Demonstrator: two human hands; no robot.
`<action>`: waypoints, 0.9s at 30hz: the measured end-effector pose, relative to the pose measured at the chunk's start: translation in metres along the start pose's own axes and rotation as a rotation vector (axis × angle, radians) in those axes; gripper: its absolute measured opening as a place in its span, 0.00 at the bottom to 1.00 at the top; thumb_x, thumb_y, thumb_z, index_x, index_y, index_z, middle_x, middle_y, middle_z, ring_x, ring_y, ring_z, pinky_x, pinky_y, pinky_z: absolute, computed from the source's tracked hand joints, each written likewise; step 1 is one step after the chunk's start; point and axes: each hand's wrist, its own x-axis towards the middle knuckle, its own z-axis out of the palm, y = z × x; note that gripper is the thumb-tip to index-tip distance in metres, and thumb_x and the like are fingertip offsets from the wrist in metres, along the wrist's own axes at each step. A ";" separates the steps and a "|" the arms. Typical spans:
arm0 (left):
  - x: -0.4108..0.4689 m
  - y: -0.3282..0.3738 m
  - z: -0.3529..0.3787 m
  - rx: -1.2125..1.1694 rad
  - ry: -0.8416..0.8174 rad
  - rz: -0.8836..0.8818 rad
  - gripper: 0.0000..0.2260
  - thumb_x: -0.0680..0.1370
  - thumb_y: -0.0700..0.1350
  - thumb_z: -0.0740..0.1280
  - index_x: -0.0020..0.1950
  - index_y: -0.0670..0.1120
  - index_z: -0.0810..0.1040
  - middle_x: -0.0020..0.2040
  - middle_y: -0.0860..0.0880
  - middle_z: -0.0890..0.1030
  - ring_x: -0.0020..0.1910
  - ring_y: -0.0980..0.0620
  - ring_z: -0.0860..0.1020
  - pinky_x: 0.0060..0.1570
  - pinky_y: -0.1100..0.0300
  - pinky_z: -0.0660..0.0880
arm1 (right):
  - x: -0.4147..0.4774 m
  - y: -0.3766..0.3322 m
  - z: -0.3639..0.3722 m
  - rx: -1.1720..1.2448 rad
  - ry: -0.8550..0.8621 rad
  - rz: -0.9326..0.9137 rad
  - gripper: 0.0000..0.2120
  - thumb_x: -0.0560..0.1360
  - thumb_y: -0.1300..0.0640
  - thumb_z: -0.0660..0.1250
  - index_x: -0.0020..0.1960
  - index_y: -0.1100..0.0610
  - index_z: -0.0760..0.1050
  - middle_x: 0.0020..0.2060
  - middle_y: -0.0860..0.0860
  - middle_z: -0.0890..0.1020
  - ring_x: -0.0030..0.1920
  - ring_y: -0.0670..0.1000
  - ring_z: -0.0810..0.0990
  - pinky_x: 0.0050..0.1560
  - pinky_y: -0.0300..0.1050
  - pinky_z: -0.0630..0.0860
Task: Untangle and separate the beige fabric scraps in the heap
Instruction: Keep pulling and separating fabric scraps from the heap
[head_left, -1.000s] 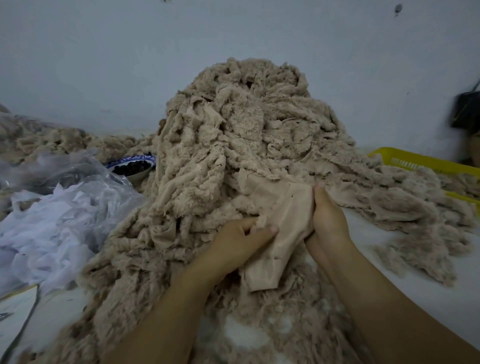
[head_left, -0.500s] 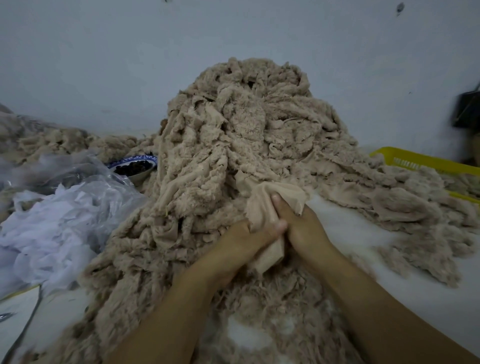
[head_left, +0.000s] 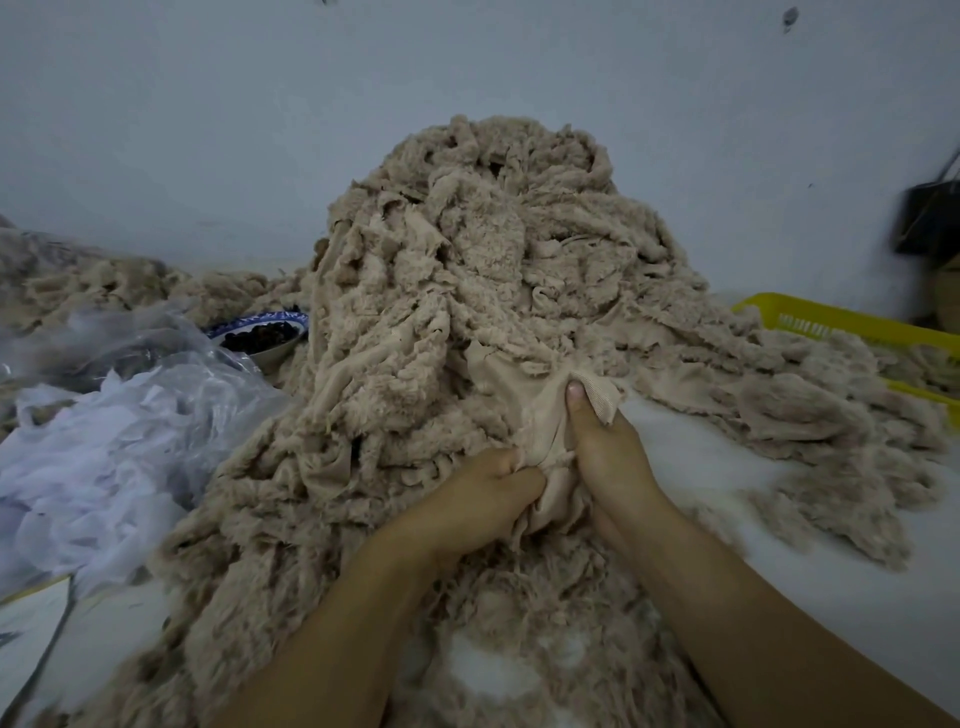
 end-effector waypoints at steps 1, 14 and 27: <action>0.000 0.001 0.000 -0.005 -0.016 -0.011 0.23 0.80 0.38 0.60 0.25 0.52 0.72 0.22 0.56 0.71 0.22 0.60 0.68 0.24 0.68 0.65 | 0.001 0.000 -0.001 0.004 0.007 0.010 0.15 0.82 0.43 0.60 0.62 0.49 0.76 0.48 0.42 0.81 0.51 0.44 0.81 0.49 0.41 0.77; 0.001 -0.002 -0.008 -0.125 -0.114 -0.015 0.22 0.74 0.41 0.64 0.19 0.52 0.66 0.21 0.56 0.64 0.20 0.60 0.60 0.22 0.65 0.57 | 0.016 -0.002 -0.013 0.184 0.172 0.189 0.19 0.82 0.44 0.59 0.59 0.58 0.78 0.47 0.55 0.84 0.45 0.52 0.84 0.49 0.50 0.82; 0.016 -0.012 -0.035 -0.379 0.763 -0.111 0.30 0.70 0.68 0.56 0.60 0.51 0.81 0.59 0.50 0.81 0.58 0.47 0.78 0.62 0.46 0.75 | 0.004 -0.014 -0.017 0.262 -0.044 0.075 0.14 0.78 0.45 0.67 0.53 0.54 0.81 0.46 0.54 0.87 0.44 0.53 0.86 0.41 0.49 0.80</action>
